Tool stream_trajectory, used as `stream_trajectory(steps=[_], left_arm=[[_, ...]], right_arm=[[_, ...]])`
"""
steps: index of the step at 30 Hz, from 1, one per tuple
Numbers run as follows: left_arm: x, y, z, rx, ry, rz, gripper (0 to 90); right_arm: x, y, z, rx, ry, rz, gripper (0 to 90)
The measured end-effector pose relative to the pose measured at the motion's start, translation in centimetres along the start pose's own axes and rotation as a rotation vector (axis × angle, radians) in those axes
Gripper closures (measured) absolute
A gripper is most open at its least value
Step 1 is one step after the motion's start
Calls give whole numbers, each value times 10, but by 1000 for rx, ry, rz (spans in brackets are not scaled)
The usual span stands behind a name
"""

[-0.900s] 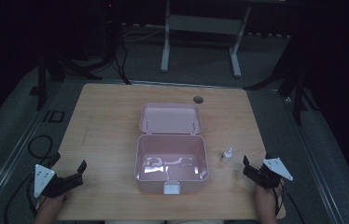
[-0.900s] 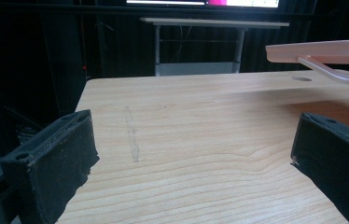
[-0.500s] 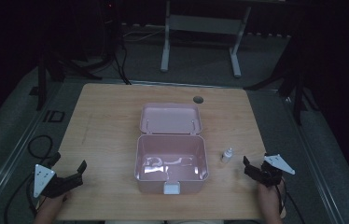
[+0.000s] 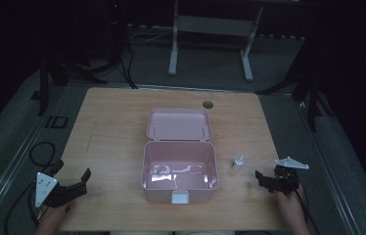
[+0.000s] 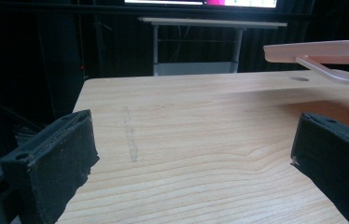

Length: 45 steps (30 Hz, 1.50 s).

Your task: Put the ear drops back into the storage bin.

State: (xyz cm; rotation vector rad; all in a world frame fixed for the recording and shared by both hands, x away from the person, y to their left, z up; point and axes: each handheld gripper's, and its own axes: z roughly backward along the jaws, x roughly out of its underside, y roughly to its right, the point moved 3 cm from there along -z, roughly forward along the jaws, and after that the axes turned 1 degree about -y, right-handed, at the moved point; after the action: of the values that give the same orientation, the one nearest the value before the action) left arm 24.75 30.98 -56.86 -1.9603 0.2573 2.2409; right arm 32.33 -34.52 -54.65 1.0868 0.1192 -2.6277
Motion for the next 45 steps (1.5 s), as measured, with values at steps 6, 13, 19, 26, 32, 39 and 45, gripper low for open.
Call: stream_trajectory(steps=[6, 13, 19, 26, 32, 39, 45], left_arm=[[0, 0, 0, 1, 0, -1, 4], [0, 0, 0, 2, 1, -2, 4], [0, 0, 0, 2, 0, -1, 4], [0, 0, 0, 2, 0, -1, 4], [0, 0, 0, 2, 0, 0, 4], [0, 0, 0, 2, 0, -1, 4], [0, 0, 0, 3, 1, -1, 4]], right_arm=[[-3, -1, 4, -22, -85, 19, 116], [-3, -6, 6, -59, -188, 64, 116], [0, -9, 8, -93, -319, 100, 116], [2, -11, 8, -111, -420, 132, 116], [-2, -16, 14, -141, -527, 184, 116], [-8, -17, 21, -154, -724, 266, 122], [-9, -20, 19, -181, -830, 308, 135]])
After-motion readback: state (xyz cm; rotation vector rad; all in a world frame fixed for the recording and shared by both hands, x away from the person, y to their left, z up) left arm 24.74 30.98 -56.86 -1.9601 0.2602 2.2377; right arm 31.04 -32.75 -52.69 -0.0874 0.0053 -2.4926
